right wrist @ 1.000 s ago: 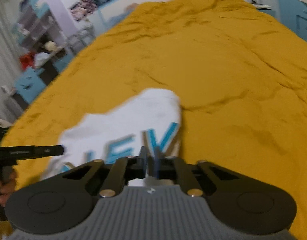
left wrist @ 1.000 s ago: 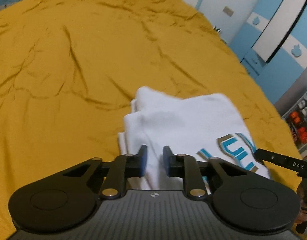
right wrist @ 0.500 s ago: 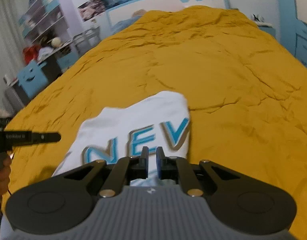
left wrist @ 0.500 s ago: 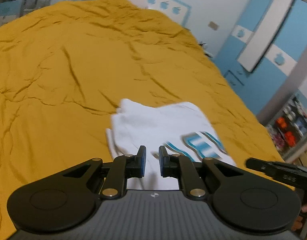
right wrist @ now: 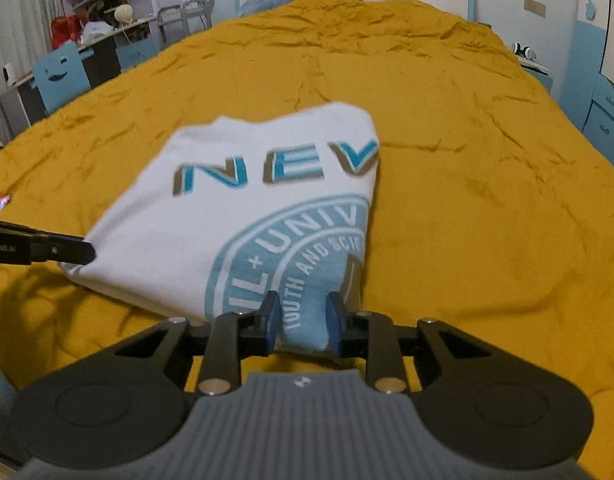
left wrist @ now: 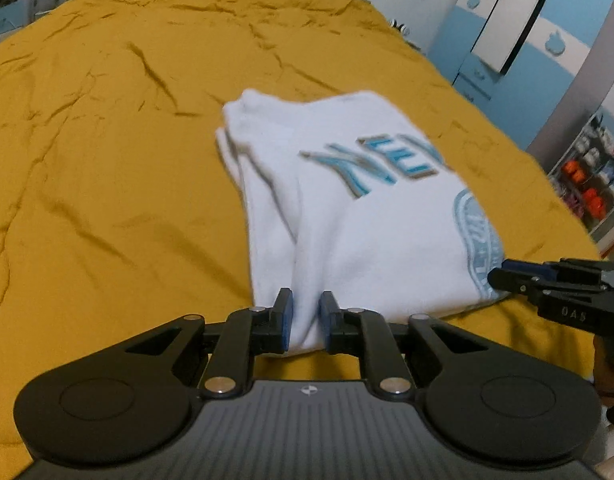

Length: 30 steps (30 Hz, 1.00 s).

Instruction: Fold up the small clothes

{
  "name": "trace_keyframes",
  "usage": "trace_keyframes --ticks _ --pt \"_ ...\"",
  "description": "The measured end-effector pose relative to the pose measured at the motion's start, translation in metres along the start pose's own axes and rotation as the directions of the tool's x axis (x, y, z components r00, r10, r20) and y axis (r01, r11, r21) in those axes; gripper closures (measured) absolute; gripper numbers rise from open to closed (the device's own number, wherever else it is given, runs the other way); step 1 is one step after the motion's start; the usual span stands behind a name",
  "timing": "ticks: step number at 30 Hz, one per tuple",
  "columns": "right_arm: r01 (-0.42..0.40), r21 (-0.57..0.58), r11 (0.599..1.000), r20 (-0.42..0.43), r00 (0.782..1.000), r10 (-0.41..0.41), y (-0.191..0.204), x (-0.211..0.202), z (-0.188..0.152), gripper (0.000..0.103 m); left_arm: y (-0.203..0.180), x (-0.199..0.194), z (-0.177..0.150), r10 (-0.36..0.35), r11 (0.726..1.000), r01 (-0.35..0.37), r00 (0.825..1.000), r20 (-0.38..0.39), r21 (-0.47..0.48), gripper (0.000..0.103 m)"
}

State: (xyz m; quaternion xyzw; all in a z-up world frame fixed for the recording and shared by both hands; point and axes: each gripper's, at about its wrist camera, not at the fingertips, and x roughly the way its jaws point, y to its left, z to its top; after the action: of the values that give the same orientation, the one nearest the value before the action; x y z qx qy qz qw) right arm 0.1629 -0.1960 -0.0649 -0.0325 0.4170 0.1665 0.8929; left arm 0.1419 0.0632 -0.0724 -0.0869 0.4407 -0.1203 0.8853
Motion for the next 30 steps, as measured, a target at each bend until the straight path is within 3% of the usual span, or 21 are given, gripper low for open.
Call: trace_keyframes --ticks 8,16,18,20,21,23,25,30 --pt "-0.021 -0.002 1.0 -0.009 1.0 0.02 -0.01 0.035 -0.03 0.082 0.007 0.021 -0.014 0.03 0.999 -0.03 1.0 -0.005 0.018 0.08" --pt "-0.016 -0.025 1.0 -0.076 0.997 0.014 -0.006 0.027 -0.009 0.079 -0.004 0.002 -0.005 0.069 0.996 -0.07 0.997 0.022 0.052 0.077" --pt "-0.021 -0.035 0.999 -0.101 0.995 0.018 -0.004 0.022 0.004 0.071 -0.012 -0.01 0.0 0.086 0.993 -0.09 0.995 0.052 0.076 0.069" --pt "-0.033 -0.031 0.999 -0.111 0.993 0.029 -0.003 0.013 0.016 0.055 -0.02 -0.026 0.009 0.099 0.989 -0.109 0.99 0.1 0.1 0.059" --pt "-0.029 -0.03 0.999 -0.101 0.995 0.025 -0.001 0.007 0.023 0.05 -0.024 -0.033 0.013 0.104 0.987 -0.118 0.987 0.125 0.108 0.056" --pt "-0.023 -0.045 0.999 -0.055 0.998 0.021 0.004 -0.01 0.035 0.05 -0.032 -0.049 0.023 0.127 0.981 -0.15 0.976 0.176 0.123 0.043" --pt "-0.027 -0.065 0.997 0.002 1.0 0.028 0.009 -0.028 0.046 0.044 -0.04 -0.062 0.032 0.154 0.973 -0.187 0.963 0.222 0.138 0.037" --pt "-0.025 -0.079 0.997 0.132 0.991 0.035 0.023 -0.072 0.066 0.027 -0.062 -0.095 0.05 0.232 0.947 -0.293 0.905 0.358 0.128 0.017"
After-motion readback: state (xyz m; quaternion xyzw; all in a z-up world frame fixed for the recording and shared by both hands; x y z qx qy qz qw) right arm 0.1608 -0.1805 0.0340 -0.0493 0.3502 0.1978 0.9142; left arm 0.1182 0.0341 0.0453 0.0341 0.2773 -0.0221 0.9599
